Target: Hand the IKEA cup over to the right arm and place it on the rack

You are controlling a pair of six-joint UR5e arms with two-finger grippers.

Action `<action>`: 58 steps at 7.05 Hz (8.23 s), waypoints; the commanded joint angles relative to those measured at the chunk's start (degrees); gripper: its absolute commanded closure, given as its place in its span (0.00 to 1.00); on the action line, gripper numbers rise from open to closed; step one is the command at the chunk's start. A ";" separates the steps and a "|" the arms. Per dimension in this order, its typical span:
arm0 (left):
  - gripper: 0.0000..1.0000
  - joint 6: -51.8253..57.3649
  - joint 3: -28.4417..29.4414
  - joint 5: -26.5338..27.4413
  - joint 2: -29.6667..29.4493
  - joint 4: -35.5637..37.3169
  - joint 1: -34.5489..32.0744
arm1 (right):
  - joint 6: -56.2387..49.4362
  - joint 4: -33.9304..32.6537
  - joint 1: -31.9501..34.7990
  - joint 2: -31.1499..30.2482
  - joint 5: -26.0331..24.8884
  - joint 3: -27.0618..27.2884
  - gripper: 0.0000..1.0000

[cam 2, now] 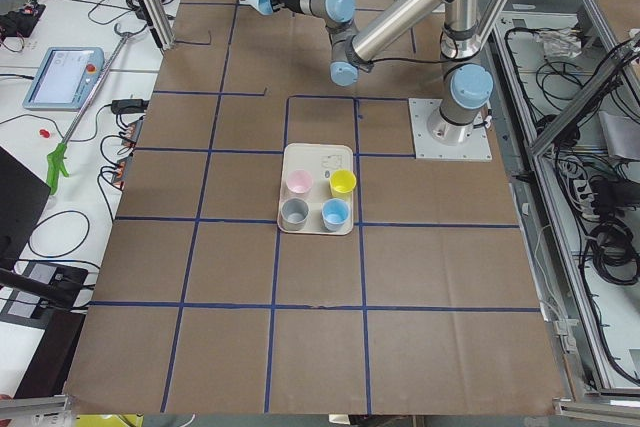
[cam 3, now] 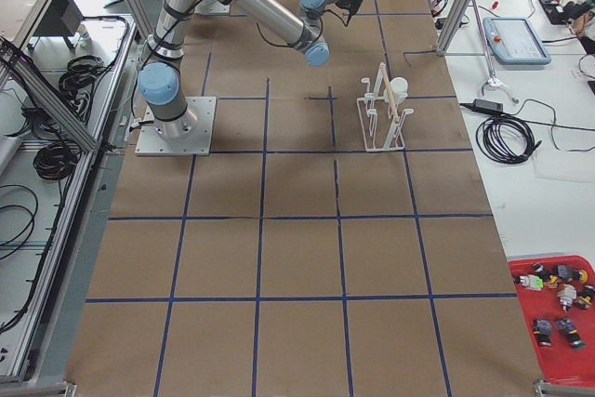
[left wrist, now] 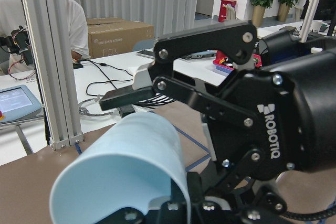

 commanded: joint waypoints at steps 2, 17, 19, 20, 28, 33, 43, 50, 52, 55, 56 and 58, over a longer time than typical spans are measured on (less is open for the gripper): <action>0.97 0.00 0.00 0.06 -0.01 0.00 0.00 | 0.09 0.13 0.76 0.19 0.00 -0.02 0.07; 0.01 -2.82 -7.80 2.00 8.14 -0.96 6.29 | -0.52 -0.21 -3.96 -0.24 1.32 -2.92 0.66; 0.01 -2.64 -10.19 1.65 13.15 -8.13 11.76 | -5.23 -4.58 -8.97 -0.60 1.06 -3.10 0.72; 0.01 -2.55 -9.50 2.43 16.05 -15.14 12.04 | -14.41 -6.61 -11.08 -0.60 0.88 -2.92 0.73; 0.01 -5.69 27.73 36.24 19.34 -101.00 5.03 | -80.54 -11.38 -25.58 -0.69 -5.98 0.50 0.84; 0.01 -11.07 36.15 36.54 15.71 -117.34 3.34 | -95.16 -11.12 -37.46 0.37 4.47 3.05 0.83; 0.01 -12.92 33.84 38.56 16.96 -113.29 1.58 | -96.85 -11.12 -39.23 8.54 8.00 -2.39 0.83; 0.01 -12.22 33.75 35.86 16.87 -113.29 2.20 | -96.15 -11.03 -39.32 9.25 9.23 -2.48 0.01; 0.01 -12.30 33.84 35.83 16.96 -113.21 2.02 | -96.15 -11.03 -39.40 9.07 9.14 -2.48 0.00; 0.01 -12.22 33.93 37.58 17.13 -113.03 2.02 | -96.93 8.55 -39.41 2.25 8.01 -3.62 0.00; 0.01 -12.22 33.84 37.85 17.04 -112.42 2.02 | -97.12 18.93 -39.41 -0.57 7.83 -3.62 0.00; 0.01 -12.22 33.84 37.86 17.04 -112.41 2.02 | -102.45 33.56 -38.79 -7.76 -0.04 -3.54 0.00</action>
